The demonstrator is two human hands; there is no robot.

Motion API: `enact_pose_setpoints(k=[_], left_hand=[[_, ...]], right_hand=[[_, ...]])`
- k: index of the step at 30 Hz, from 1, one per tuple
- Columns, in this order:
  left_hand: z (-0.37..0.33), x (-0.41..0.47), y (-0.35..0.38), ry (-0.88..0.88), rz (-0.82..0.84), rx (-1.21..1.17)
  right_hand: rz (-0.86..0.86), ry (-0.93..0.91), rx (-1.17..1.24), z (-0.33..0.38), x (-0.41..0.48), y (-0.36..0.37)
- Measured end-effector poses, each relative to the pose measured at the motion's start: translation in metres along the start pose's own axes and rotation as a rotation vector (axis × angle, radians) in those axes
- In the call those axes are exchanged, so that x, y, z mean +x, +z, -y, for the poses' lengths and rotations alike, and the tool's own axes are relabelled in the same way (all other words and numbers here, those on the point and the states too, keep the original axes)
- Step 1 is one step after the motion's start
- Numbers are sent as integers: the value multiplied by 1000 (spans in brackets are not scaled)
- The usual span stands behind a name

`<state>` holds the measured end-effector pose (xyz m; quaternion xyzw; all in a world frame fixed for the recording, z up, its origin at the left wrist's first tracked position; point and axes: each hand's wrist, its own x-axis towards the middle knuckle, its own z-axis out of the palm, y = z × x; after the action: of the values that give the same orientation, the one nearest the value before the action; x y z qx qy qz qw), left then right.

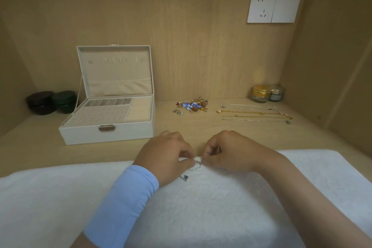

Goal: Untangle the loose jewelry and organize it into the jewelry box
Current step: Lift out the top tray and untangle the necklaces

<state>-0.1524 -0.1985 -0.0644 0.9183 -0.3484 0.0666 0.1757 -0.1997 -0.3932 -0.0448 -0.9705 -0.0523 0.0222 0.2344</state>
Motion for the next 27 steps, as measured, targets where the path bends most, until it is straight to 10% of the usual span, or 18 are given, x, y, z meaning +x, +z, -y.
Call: enact_pose_setpoints(k=[16,27], left_hand=[[24,-12,1,-109,-55,-156],[25,-11,-4,-242,-198,-405]], right_hand=[[-29,43,-62,17,19,12],[-29,103,633,11,20,9]])
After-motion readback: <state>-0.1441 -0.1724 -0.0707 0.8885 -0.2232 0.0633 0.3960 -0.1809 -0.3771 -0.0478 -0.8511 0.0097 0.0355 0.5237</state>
